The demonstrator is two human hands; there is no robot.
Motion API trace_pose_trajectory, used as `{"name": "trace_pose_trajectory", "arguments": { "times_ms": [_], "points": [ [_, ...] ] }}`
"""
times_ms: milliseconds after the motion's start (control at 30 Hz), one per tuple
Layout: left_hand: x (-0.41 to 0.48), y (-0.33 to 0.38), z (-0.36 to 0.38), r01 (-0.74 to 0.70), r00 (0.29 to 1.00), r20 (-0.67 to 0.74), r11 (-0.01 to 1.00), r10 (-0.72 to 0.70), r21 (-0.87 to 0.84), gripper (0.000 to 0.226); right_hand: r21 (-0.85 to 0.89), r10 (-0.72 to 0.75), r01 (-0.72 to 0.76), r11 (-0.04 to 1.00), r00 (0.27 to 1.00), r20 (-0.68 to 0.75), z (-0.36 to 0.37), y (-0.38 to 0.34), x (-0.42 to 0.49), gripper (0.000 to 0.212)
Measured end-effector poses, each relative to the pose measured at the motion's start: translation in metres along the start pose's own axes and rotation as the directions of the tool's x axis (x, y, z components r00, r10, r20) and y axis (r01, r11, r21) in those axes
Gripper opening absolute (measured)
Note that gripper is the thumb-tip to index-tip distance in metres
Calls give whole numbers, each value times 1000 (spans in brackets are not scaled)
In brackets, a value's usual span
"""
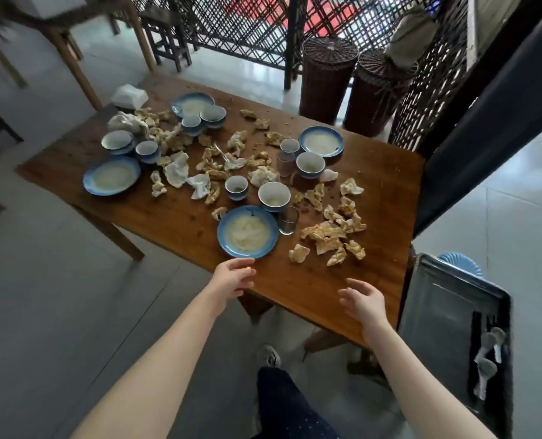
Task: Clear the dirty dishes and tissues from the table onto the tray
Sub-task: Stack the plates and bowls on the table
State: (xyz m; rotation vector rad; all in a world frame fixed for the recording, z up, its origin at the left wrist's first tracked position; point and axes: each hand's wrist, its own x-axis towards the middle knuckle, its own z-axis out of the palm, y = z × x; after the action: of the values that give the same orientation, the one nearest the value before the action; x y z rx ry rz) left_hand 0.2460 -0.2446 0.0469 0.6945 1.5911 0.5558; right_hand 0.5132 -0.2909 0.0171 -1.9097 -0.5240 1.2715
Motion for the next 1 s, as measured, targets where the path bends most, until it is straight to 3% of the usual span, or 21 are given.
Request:
{"name": "trace_pose_trajectory", "arguments": {
  "times_ms": [400,800,1000],
  "points": [
    [62,17,-72,22,988,-150,999,-28,-39,28,-117,3,18,993,984,175,132,-28,36,22],
    [153,63,-88,102,993,-70,987,-94,123,49,-283,119,-99,954,991,54,201,-38,80,24],
    [171,71,-85,165,986,-25,959,-164,230,48,-314,146,-126,941,988,41,205,-39,86,20]
  ]
}}
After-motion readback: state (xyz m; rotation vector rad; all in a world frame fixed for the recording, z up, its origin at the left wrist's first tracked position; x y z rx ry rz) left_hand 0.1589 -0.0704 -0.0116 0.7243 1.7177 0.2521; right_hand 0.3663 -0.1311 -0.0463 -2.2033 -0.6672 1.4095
